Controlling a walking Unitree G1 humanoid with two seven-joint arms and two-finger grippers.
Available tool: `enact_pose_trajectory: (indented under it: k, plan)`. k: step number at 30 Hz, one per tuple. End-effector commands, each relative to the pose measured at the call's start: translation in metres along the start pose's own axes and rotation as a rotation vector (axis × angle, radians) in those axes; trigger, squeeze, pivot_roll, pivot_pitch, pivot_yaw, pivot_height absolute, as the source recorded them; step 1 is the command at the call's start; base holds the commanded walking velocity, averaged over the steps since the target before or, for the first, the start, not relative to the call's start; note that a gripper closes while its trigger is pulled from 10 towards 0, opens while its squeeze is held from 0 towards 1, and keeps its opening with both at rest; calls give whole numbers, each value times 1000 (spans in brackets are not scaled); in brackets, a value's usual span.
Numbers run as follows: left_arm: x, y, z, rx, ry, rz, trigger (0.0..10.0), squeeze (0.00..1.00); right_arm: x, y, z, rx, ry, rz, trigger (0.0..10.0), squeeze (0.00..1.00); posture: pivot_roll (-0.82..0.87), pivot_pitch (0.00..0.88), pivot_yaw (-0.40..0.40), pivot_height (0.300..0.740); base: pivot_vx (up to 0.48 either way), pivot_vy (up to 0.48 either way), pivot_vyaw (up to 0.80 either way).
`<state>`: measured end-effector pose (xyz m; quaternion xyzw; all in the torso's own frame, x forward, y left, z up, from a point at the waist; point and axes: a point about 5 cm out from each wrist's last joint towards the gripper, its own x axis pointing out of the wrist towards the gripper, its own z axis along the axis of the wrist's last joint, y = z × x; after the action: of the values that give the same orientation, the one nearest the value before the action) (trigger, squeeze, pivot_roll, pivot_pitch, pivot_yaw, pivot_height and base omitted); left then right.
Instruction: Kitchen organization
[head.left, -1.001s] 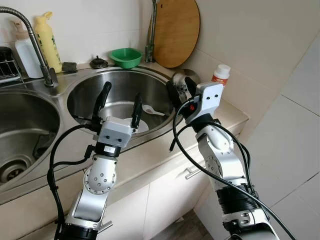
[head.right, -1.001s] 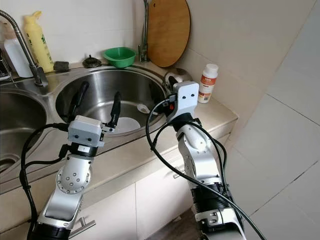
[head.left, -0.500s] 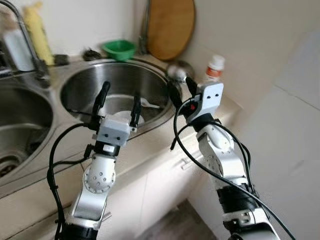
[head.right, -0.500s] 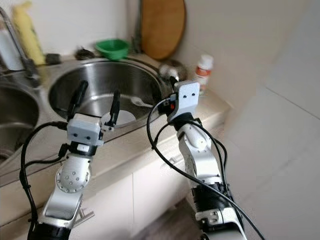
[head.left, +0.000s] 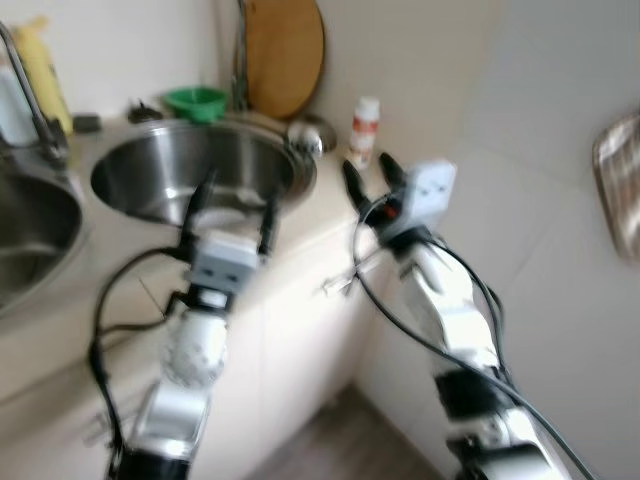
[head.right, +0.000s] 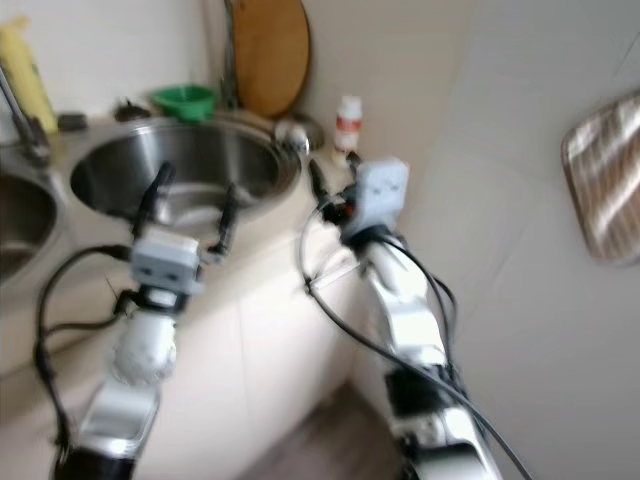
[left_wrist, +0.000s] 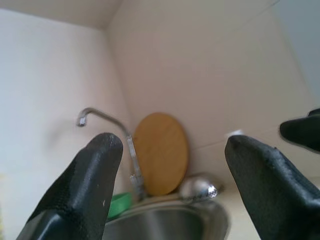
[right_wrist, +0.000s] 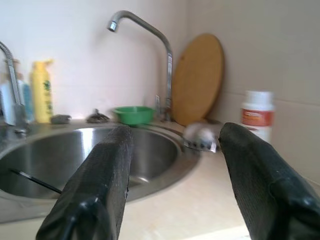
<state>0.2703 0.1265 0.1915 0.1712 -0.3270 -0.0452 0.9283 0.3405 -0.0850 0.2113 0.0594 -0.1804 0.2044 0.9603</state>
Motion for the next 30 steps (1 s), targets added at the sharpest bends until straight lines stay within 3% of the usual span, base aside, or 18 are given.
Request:
enact_pose_trajectory:
  k: [1,30]
  plan:
    - [6,2,5,11,-33,-4,10000,0,3,-3,9,-7,-32,-8,10000,0,62,0,-83,740,0,0,-800]
    - [4,1,3,11,-31,-9,10000,0,2,-7,8,-11,-25,-37,10000,0,60,0,-79,740,0,0,-800]
